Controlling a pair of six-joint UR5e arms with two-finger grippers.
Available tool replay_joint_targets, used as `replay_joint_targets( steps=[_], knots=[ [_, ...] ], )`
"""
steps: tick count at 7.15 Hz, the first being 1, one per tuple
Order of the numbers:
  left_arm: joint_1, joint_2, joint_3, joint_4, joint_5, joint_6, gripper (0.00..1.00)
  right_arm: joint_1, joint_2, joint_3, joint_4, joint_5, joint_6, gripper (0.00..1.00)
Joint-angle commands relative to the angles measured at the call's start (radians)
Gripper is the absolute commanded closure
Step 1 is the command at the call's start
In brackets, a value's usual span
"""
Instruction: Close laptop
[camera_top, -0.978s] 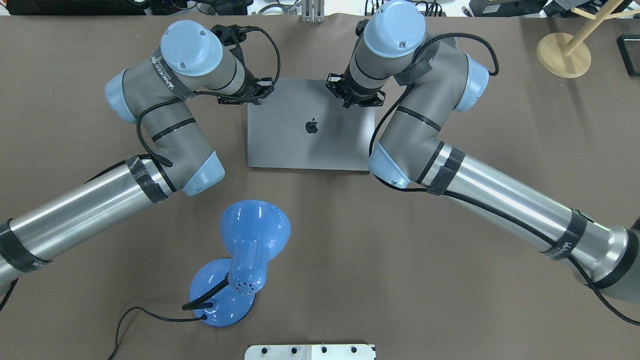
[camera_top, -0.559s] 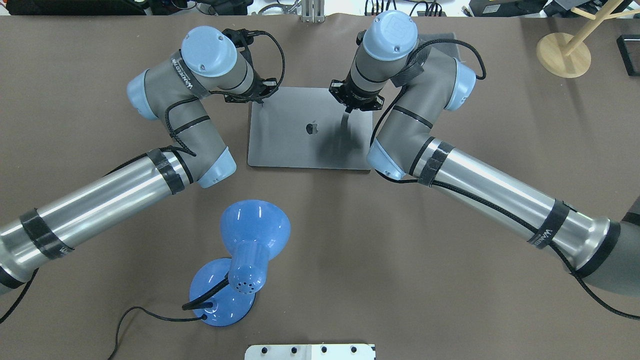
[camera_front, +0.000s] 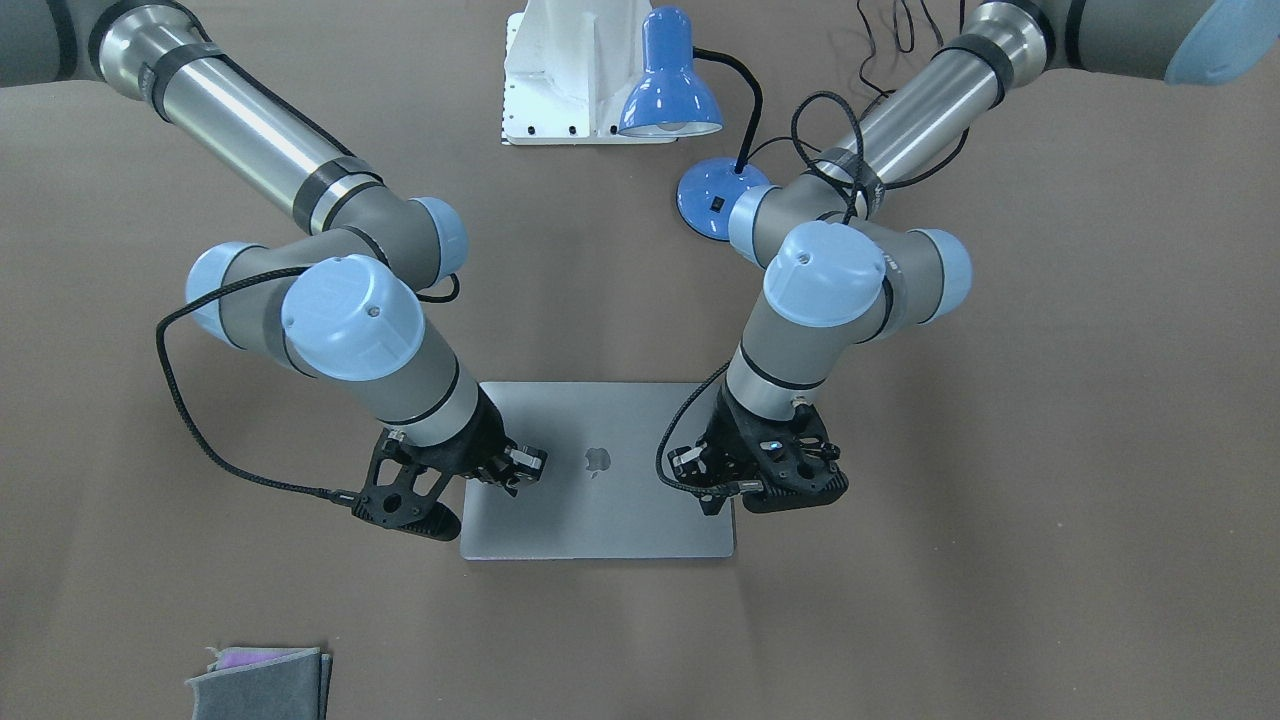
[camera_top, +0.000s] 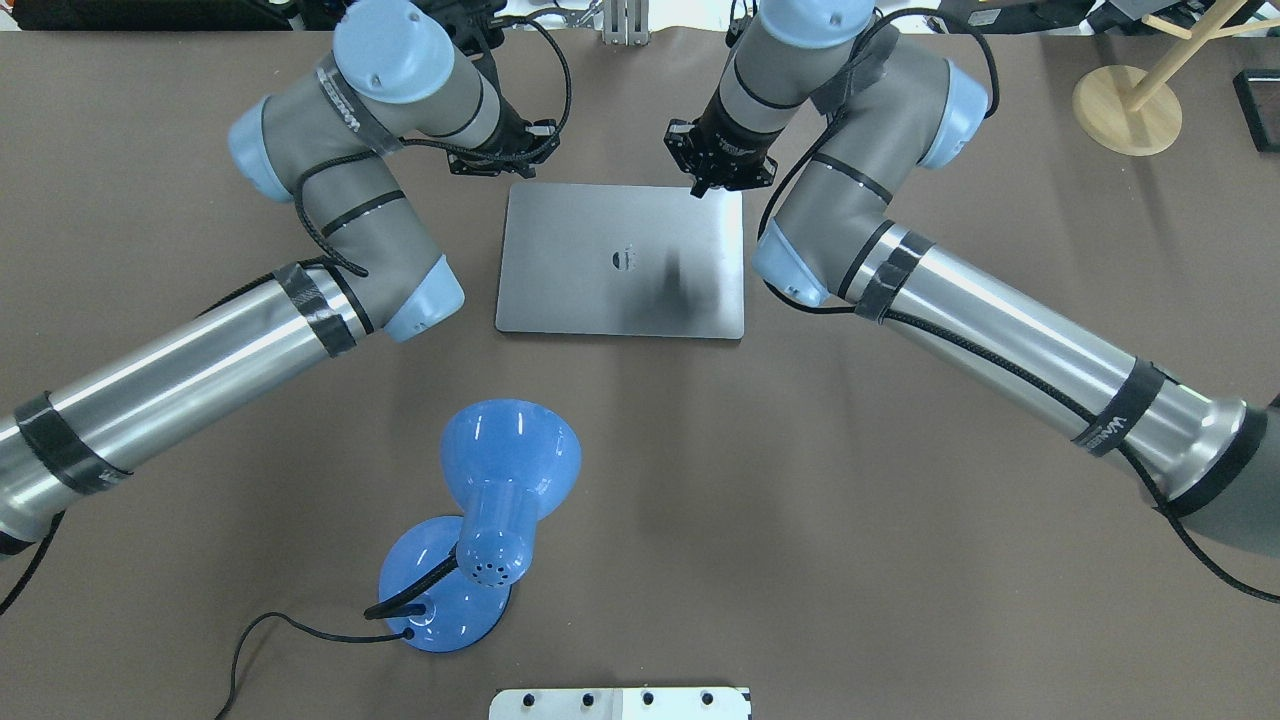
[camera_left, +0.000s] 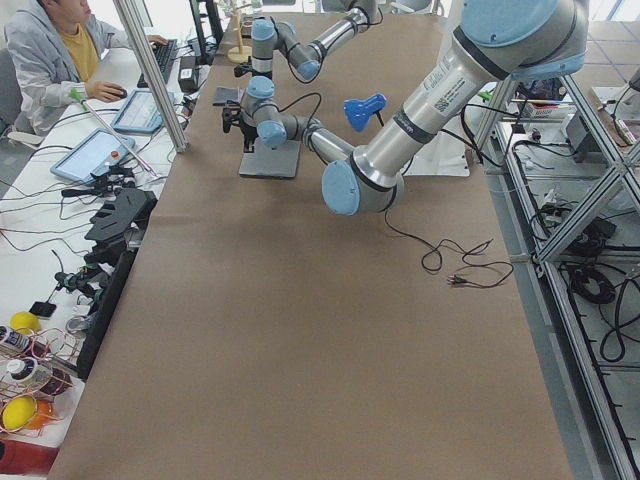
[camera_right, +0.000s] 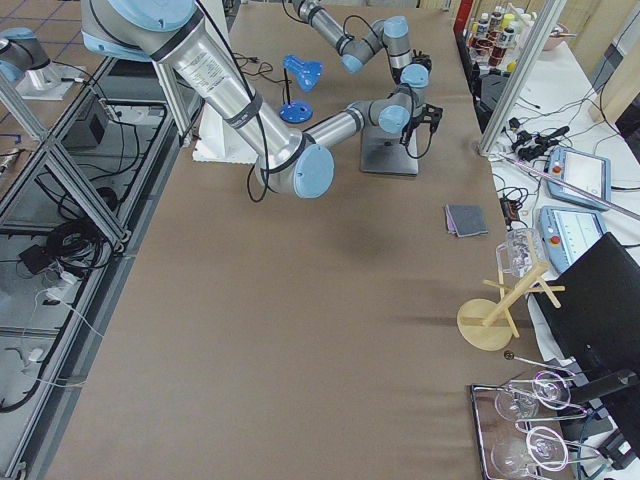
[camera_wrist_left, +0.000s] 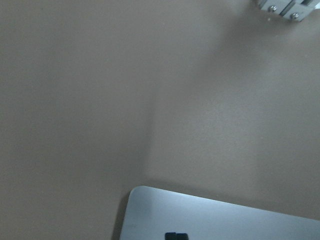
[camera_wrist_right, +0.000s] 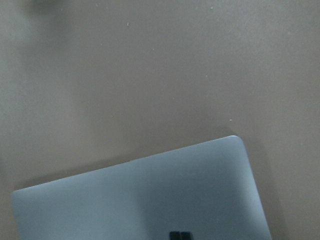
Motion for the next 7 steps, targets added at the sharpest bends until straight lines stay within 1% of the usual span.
replay_joint_targets(
  steps=[1, 2, 3, 4, 5, 6, 7],
  knots=[
    [-0.135, 0.232, -0.391, 0.196, -0.217, 0.123, 1.00, 0.154, -0.247, 0.340, -0.051, 0.151, -0.072, 1.00],
    [-0.163, 0.417, -0.618, 0.305, -0.223, 0.271, 1.00, 0.240, -0.440, 0.514, -0.080, 0.213, -0.229, 1.00],
    [-0.209, 0.548, -0.765, 0.387, -0.226, 0.393, 1.00, 0.306, -0.633, 0.634, -0.083, 0.232, -0.421, 1.00],
    [-0.299, 0.710, -0.850, 0.398, -0.229, 0.534, 0.80, 0.366, -0.794, 0.714, -0.089, 0.243, -0.521, 0.01],
    [-0.391, 0.873, -0.890, 0.392, -0.267, 0.790, 0.32, 0.445, -0.972, 0.767, -0.090, 0.238, -0.717, 0.00],
    [-0.570, 1.005, -0.863, 0.394, -0.380, 1.109, 0.02, 0.525, -1.091, 0.761, -0.094, 0.244, -0.995, 0.00],
    [-0.725, 1.059, -0.769, 0.405, -0.478, 1.286, 0.02, 0.587, -1.144, 0.755, -0.172, 0.244, -1.185, 0.00]
  ],
)
